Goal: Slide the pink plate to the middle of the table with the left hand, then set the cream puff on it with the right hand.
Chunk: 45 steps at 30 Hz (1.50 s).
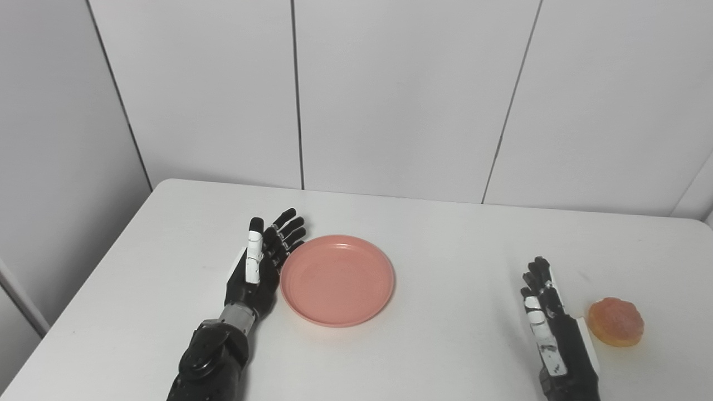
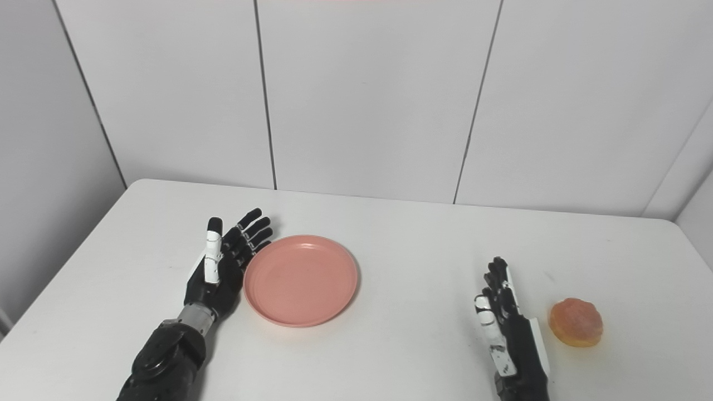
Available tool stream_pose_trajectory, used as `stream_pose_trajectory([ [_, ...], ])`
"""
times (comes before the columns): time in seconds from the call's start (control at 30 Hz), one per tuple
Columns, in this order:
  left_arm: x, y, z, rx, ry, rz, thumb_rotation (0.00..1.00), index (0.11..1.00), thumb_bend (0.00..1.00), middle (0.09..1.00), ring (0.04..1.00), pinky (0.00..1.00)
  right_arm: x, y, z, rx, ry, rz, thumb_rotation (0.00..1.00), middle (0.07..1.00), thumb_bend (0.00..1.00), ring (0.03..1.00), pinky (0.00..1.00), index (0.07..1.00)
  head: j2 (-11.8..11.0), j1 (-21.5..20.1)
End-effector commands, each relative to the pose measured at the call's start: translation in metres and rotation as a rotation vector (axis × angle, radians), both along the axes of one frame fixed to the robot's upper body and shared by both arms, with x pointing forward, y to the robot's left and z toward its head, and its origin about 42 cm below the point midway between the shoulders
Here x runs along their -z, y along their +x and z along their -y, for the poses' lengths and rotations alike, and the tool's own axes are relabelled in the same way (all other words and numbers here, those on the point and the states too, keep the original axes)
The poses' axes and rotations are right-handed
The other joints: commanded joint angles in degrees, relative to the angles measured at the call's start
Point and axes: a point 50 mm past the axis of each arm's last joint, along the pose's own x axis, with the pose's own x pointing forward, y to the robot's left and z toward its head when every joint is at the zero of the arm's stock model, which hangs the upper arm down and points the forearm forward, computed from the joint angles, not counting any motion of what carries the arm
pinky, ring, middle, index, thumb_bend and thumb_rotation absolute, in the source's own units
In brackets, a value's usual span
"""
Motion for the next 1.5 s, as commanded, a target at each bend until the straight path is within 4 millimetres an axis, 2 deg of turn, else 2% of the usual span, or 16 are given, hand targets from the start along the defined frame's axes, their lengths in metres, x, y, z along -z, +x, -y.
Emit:
stream_pose_trajectory([
  [0.0, 0.011, -0.006, 0.007, 0.03, 0.008, -0.064, 1.0, 0.864, 0.86, 0.892, 0.912, 0.91, 0.032, -0.018, -0.012, 0.011, 0.025, -0.123, 0.84, 1.0, 0.61, 1.0, 1.0, 1.0, 0.1, -1.2],
  [0.17, 0.012, -0.012, 0.016, 0.053, -0.006, -0.069, 0.98, 0.872, 0.83, 0.892, 0.909, 0.92, 0.032, -0.014, -0.02, 0.004, 0.028, -0.116, 0.83, 1.0, 0.65, 1.0, 1.0, 1.0, 0.5, -4.5],
  [0.33, 0.016, -0.019, 0.025, 0.065, -0.02, -0.07, 0.99, 0.877, 0.82, 0.893, 0.907, 0.92, 0.031, -0.012, -0.026, 0.002, -0.013, -0.109, 0.87, 1.0, 0.66, 1.0, 1.0, 1.0, 1.1, -7.4],
  [0.63, 0.018, -0.036, 0.047, 0.108, 0.0, -0.078, 0.99, 0.874, 0.83, 0.898, 0.911, 0.93, 0.022, -0.008, -0.035, -0.018, 0.001, -0.117, 0.87, 1.0, 0.69, 1.0, 1.0, 1.0, 4.2, -10.6],
  [0.8, 0.014, -0.042, 0.054, 0.118, 0.014, -0.081, 1.0, 0.879, 0.82, 0.903, 0.912, 0.94, 0.019, -0.009, -0.039, -0.022, 0.033, -0.114, 0.84, 1.0, 0.69, 1.0, 1.0, 1.0, 4.8, -10.8],
  [1.07, 0.015, -0.05, 0.062, 0.146, 0.027, -0.067, 1.0, 0.889, 0.81, 0.917, 0.931, 0.96, 0.017, -0.009, -0.038, -0.019, 0.023, -0.114, 0.86, 1.0, 0.69, 1.0, 1.0, 1.0, 5.2, -9.9],
  [1.2, 0.019, -0.052, 0.061, 0.133, 0.085, -0.007, 1.0, 0.938, 0.76, 0.957, 0.965, 1.0, 0.017, -0.01, -0.037, -0.014, 0.024, -0.114, 0.86, 1.0, 0.68, 1.0, 1.0, 1.0, 5.2, -9.5],
  [1.47, 0.024, -0.055, 0.06, 0.062, 0.104, 0.09, 1.0, 0.991, 0.73, 0.999, 1.0, 1.0, 0.016, -0.009, -0.034, -0.016, 0.023, -0.113, 0.85, 1.0, 0.68, 1.0, 1.0, 1.0, 5.6, -9.0],
])
